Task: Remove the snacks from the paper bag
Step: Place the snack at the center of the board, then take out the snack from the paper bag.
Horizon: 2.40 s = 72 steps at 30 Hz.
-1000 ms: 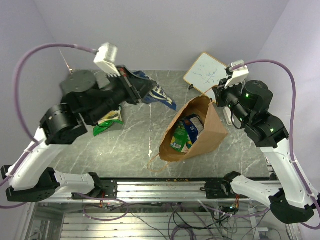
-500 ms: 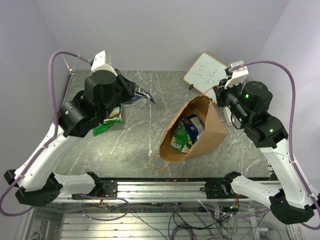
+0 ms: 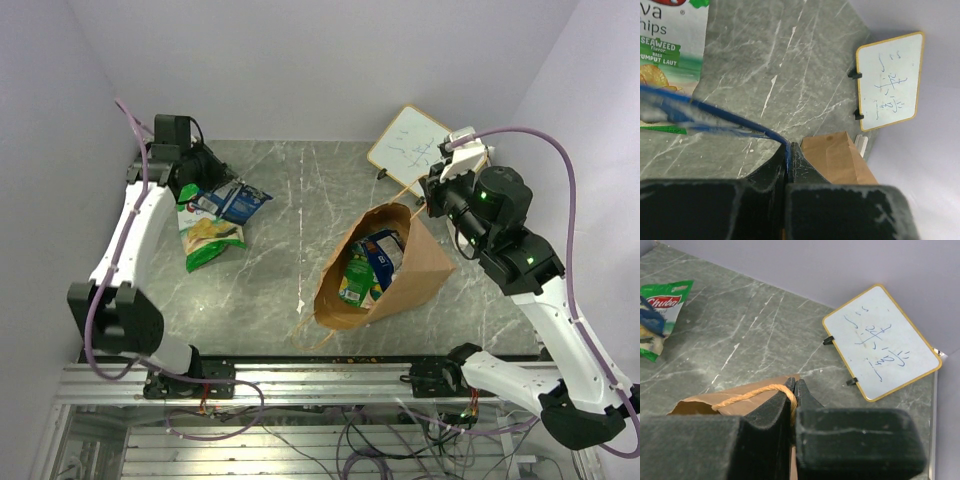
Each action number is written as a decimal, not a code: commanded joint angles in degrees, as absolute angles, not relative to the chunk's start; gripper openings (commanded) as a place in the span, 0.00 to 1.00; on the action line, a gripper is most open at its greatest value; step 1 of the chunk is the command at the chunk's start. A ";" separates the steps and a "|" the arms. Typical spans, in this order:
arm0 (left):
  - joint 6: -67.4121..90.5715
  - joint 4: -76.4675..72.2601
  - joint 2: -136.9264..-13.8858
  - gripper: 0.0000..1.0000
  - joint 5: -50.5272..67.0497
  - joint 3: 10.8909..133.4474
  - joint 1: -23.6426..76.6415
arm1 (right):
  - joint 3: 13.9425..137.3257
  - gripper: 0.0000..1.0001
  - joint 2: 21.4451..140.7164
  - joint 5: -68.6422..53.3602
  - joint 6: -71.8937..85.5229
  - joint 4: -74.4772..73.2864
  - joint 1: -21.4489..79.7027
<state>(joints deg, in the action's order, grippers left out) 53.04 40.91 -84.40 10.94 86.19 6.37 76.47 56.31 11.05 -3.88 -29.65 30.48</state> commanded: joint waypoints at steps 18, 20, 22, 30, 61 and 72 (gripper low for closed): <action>61.49 20.99 -100.72 0.07 27.70 87.23 -9.30 | 72.47 0.00 52.86 10.43 -4.80 -24.89 30.40; 60.16 21.12 -98.59 0.07 27.19 80.85 -9.97 | 72.26 0.00 52.40 10.53 -4.50 -25.17 30.41; 58.45 22.12 -96.29 0.07 25.84 75.21 -11.03 | 72.02 0.00 52.08 10.38 -4.14 -25.32 30.40; 52.43 24.95 -92.03 0.12 23.74 63.50 -13.97 | 72.61 0.00 52.96 8.70 -3.19 -25.46 30.41; 63.27 21.48 -60.56 0.94 17.52 48.65 21.15 | 74.49 0.00 50.36 4.20 5.69 -35.16 30.41; 65.24 23.27 -58.83 0.82 -5.32 58.49 52.75 | 75.62 0.00 52.53 1.05 6.59 -35.21 30.41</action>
<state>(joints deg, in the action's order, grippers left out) 64.18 25.30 -59.31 6.26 55.16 44.27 74.13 51.53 2.22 6.87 -35.31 30.46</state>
